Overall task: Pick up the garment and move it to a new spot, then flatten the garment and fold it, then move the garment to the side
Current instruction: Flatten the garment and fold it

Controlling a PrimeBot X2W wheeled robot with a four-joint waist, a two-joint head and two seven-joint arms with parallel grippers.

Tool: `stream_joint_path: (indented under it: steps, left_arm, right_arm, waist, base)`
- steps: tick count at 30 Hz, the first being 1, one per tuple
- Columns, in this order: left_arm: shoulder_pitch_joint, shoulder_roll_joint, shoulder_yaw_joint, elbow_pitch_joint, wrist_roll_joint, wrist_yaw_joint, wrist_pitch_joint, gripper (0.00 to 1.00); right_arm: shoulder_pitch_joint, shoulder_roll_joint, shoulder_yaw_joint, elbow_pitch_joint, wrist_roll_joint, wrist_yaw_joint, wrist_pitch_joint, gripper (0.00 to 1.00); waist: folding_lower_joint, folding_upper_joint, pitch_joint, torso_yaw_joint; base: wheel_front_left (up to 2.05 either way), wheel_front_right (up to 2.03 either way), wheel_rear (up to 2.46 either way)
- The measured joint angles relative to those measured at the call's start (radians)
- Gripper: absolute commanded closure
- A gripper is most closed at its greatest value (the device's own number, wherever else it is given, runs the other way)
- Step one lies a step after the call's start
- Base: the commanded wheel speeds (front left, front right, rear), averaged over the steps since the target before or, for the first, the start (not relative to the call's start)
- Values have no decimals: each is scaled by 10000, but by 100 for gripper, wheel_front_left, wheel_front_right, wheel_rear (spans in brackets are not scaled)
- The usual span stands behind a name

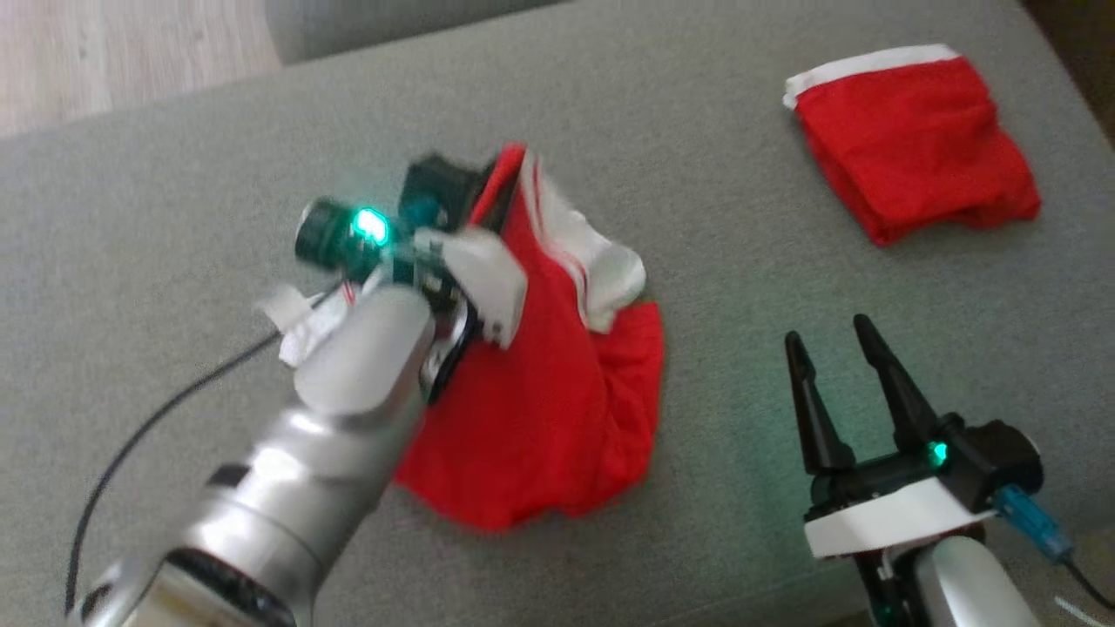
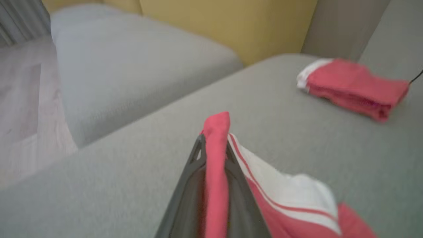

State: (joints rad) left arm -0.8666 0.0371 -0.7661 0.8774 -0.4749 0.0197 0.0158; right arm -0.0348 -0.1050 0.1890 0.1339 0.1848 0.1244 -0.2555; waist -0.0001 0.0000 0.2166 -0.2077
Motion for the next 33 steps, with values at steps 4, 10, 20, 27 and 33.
stream_joint_path:
  steps: [4, 10, 20, 27, 33]
  left_arm:
    - [-967, -4, 40, -775, -708, -107, -909, 100]
    - [-3060, -96, 702, -1952, -1555, 134, -2497, 100]
    - [472, 90, 3076, -3436, -1584, 859, -2734, 100]
    - [6778, 201, 5116, -3990, -1555, 796, -2715, 100]
    - [8481, 144, 5413, -4673, -2013, 318, -2709, 38]
  right_arm:
    - [110, 161, 121, 79, 0, 0, 0, 0]
    - [383, 182, 157, 222, 0, 0, 0, 0]
    - [523, 265, -142, 142, -102, 0, 0, 0]
    - [1151, 280, -343, 240, -194, 0, 0, 0]
    - [1332, 238, -454, 240, -205, 0, 0, 0]
  waist:
    - [0, 0, -529, -151]
    - [-1, 0, -1243, -335]
    - [0, 0, -1620, 438]
    - [0, 0, -1583, 1231]
    - [0, 0, -1590, 1956]
  base:
    - [0, 0, 0]
    - [0, 0, 0]
    - [0, 0, 0]
    - [0, 0, 0]
    - [0, 0, 0]
